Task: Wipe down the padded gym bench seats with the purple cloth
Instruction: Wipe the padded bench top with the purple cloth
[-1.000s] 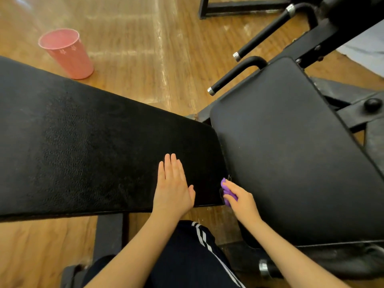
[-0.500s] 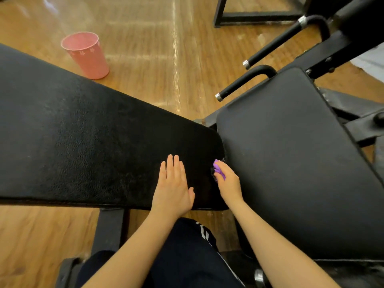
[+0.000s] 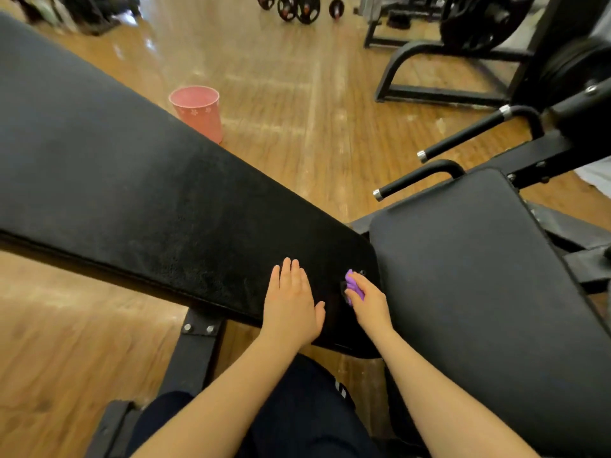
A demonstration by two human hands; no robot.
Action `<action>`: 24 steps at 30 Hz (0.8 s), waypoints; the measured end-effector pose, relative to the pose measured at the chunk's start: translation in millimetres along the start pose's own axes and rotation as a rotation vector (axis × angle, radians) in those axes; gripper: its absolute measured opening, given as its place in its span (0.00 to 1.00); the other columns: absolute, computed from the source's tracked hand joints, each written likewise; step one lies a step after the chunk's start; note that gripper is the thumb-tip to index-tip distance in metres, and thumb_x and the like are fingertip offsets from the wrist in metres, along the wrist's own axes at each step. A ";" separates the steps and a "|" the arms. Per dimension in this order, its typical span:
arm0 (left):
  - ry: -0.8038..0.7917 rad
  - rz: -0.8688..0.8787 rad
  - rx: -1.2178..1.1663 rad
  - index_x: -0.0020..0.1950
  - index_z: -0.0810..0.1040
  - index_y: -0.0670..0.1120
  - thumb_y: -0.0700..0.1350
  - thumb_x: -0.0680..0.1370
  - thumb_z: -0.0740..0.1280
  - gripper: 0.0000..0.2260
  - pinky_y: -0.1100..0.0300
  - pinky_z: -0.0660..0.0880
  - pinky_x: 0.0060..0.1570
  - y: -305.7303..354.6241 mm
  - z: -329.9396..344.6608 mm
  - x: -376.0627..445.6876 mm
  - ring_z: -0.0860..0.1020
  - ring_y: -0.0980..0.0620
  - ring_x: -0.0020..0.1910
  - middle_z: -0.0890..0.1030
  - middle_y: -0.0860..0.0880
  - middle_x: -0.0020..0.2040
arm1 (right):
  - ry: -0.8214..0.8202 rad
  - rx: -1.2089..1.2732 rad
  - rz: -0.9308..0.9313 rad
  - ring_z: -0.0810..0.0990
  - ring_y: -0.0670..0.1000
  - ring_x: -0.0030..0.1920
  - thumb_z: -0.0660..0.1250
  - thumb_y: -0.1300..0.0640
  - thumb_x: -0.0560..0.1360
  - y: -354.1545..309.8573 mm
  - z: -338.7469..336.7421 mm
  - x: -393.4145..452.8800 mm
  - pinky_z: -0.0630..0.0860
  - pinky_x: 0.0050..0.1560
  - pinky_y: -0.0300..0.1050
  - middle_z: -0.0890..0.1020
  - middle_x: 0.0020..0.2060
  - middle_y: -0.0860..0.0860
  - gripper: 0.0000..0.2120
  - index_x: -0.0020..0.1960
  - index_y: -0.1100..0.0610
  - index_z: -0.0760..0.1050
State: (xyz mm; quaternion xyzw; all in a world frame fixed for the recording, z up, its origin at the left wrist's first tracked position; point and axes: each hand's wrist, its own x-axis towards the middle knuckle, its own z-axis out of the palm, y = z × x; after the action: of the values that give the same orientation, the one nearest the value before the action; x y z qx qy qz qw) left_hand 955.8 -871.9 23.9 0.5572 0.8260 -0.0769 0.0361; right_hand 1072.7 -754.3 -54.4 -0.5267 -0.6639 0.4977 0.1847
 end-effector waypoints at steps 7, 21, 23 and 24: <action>0.240 -0.242 0.031 0.78 0.51 0.39 0.58 0.81 0.50 0.31 0.47 0.45 0.74 -103.8 -50.4 -31.5 0.47 0.41 0.77 0.51 0.40 0.78 | -0.073 -0.112 -0.304 0.76 0.41 0.48 0.63 0.62 0.78 -107.2 28.5 -16.7 0.68 0.46 0.26 0.81 0.54 0.52 0.16 0.65 0.58 0.73; 0.491 -0.341 0.117 0.75 0.61 0.40 0.51 0.79 0.59 0.27 0.41 0.50 0.72 -224.1 -53.6 -119.6 0.55 0.42 0.76 0.60 0.39 0.76 | -0.263 0.010 -0.755 0.75 0.29 0.51 0.65 0.70 0.74 -159.6 99.6 -100.9 0.68 0.49 0.23 0.77 0.50 0.39 0.21 0.59 0.48 0.73; 0.479 -0.335 0.091 0.76 0.58 0.39 0.53 0.79 0.61 0.30 0.42 0.50 0.72 -226.2 -51.7 -117.8 0.51 0.42 0.76 0.57 0.39 0.77 | -0.288 0.020 -0.763 0.78 0.33 0.47 0.65 0.69 0.75 -180.8 104.2 -101.6 0.71 0.46 0.26 0.80 0.46 0.43 0.19 0.58 0.49 0.76; 0.485 -0.328 0.077 0.76 0.58 0.39 0.52 0.78 0.61 0.31 0.42 0.51 0.71 -227.0 -51.1 -116.9 0.50 0.43 0.76 0.57 0.39 0.77 | -0.313 0.022 -0.795 0.79 0.36 0.47 0.64 0.68 0.75 -195.2 110.4 -103.8 0.73 0.46 0.28 0.80 0.46 0.45 0.17 0.60 0.52 0.76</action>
State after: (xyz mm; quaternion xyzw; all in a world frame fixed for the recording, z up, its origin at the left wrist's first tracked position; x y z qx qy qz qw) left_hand 790.9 -1053.7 110.9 0.4193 0.8860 0.0226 -0.1965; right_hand 926.3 -887.6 93.4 -0.1459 -0.8299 0.4689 0.2649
